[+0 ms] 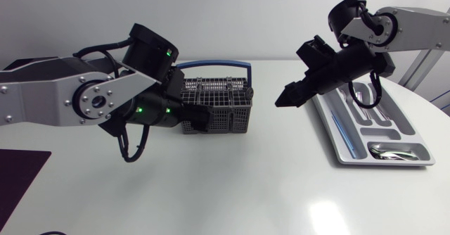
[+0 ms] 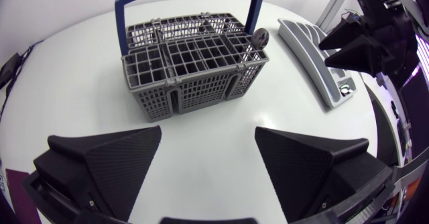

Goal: Unload the cutlery basket into the drawer organizer.

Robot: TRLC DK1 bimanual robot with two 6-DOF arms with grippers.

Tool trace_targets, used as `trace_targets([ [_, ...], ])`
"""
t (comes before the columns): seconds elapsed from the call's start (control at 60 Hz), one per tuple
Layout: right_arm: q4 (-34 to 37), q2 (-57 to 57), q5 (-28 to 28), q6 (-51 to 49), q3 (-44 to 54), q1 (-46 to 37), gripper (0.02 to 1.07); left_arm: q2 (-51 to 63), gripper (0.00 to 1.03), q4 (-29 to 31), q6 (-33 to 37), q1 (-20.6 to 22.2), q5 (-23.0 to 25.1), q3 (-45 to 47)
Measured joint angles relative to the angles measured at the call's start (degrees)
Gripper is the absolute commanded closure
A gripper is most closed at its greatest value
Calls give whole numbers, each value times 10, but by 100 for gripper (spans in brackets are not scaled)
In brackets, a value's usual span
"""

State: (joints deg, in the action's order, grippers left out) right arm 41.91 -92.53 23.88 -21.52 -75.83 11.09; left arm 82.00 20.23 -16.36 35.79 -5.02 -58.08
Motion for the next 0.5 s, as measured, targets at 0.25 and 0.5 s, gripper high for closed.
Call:
trace_targets([
  [0.25, 38, -60, 50, 91, -55, 16, 20, 0, 6, -73, 66, 0, 13, 30],
  [0.5, -3, -95, 48, 141, -75, 35, 20, 0, 6, -146, 112, 0, 13, 55],
])
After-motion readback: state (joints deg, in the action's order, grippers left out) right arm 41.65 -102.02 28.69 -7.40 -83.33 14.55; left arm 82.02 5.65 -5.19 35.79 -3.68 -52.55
